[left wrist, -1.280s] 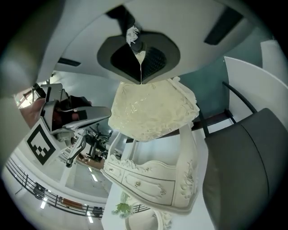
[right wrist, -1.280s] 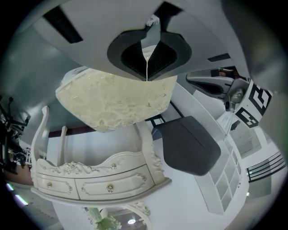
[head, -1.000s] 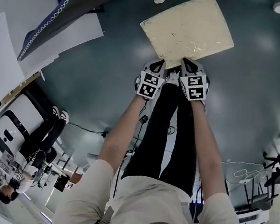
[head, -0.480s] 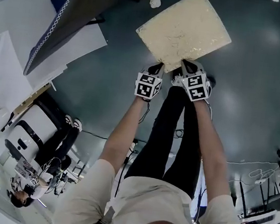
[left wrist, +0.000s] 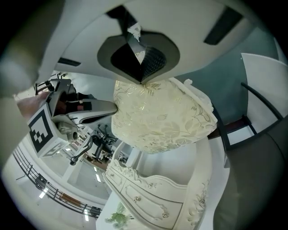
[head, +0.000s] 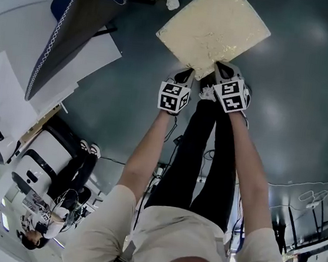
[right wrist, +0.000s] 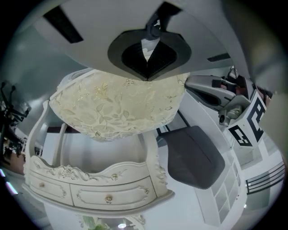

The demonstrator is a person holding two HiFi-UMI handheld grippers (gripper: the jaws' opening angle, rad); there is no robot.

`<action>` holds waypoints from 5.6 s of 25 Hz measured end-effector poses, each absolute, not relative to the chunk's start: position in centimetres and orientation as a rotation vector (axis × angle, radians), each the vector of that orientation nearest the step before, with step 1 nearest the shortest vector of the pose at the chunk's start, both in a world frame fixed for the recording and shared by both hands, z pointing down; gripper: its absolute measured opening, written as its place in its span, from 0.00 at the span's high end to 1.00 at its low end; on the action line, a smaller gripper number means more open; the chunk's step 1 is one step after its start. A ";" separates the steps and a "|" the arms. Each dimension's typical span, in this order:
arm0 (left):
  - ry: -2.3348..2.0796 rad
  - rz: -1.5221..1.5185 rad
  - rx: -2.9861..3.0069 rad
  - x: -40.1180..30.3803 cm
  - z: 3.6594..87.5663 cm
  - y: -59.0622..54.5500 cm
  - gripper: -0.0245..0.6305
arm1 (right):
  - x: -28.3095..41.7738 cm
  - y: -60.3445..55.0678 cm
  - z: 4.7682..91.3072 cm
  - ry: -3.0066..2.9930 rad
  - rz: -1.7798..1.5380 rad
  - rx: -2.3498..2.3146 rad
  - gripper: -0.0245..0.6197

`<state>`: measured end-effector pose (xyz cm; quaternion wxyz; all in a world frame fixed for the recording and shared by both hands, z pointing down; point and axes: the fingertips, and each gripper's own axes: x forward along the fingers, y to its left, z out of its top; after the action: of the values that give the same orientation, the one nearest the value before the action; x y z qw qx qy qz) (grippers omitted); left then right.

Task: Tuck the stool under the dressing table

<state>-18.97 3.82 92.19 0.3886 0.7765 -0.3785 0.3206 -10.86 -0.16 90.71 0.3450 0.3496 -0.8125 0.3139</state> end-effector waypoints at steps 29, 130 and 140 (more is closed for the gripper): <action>-0.930 0.873 2.062 -10.0 92.6 -7.0 0.94 | -2.4 -10.4 91.1 -2.150 1.089 1.193 0.89; -1.349 0.672 2.248 4.5 88.6 -38.7 0.94 | 6.9 -40.6 92.4 -2.387 0.893 1.379 0.89; -1.355 0.658 2.155 0.3 88.8 -39.6 0.94 | 1.5 -45.1 92.0 -2.392 0.819 1.268 0.89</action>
<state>0.29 -39.59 88.81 0.2533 0.7928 -0.4987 0.2420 1.52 -45.09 92.05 0.1560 0.4427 -0.8354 0.2861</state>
